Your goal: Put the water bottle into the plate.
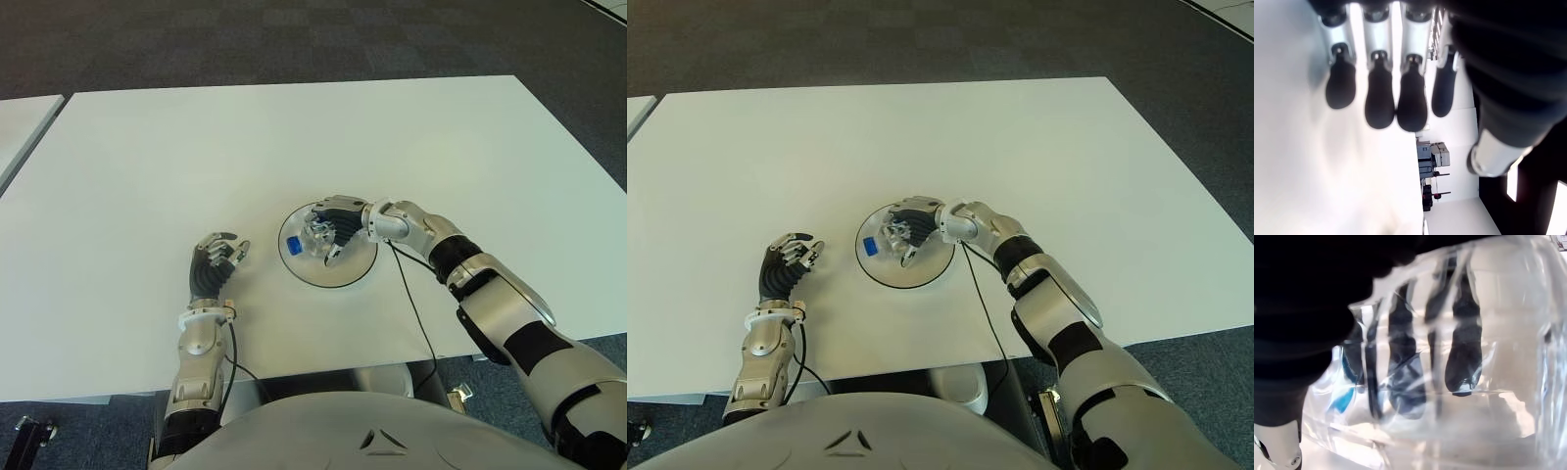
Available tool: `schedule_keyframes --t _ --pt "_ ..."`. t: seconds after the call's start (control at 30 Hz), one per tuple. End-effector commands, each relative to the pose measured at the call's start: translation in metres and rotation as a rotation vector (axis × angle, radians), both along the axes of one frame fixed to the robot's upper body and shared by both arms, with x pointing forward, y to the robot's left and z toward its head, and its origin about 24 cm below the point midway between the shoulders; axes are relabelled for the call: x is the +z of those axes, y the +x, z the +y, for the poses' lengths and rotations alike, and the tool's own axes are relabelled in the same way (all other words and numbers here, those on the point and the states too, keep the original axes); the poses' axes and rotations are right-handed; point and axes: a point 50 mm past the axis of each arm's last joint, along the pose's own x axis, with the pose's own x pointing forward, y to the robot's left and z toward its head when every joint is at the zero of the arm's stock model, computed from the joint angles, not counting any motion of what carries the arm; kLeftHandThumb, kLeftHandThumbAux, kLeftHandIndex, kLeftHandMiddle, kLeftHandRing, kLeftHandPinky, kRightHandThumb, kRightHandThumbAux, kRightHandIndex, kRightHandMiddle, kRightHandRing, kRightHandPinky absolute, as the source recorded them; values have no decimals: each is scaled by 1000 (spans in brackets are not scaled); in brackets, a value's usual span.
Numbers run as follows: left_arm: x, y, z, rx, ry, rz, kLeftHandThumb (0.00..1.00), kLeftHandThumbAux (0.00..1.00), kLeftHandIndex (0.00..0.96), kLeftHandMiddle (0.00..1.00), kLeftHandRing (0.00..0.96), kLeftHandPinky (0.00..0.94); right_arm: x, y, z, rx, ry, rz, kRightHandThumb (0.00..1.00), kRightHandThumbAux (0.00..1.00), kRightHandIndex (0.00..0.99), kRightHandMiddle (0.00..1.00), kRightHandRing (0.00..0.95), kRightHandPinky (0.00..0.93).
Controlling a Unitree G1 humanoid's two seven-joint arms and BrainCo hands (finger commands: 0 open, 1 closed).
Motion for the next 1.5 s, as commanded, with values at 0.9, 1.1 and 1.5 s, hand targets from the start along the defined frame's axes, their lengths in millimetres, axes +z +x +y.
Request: schedule_keyframes --t 0.9,1.1,1.5 --pt "-5 -1 0 3 -1 33 708 712 438 706 689 678 -26 -18 -7 41 16 -48 151 357 0 0 0 0" --pt "-5 -1 0 0 -1 33 708 712 438 705 687 674 -25 -17 -7 38 18 -57 120 336 0 0 0 0" --pt "-5 -1 0 -6 -5 29 708 712 438 703 686 673 -23 -16 -7 28 57 -99 56 331 0 0 0 0"
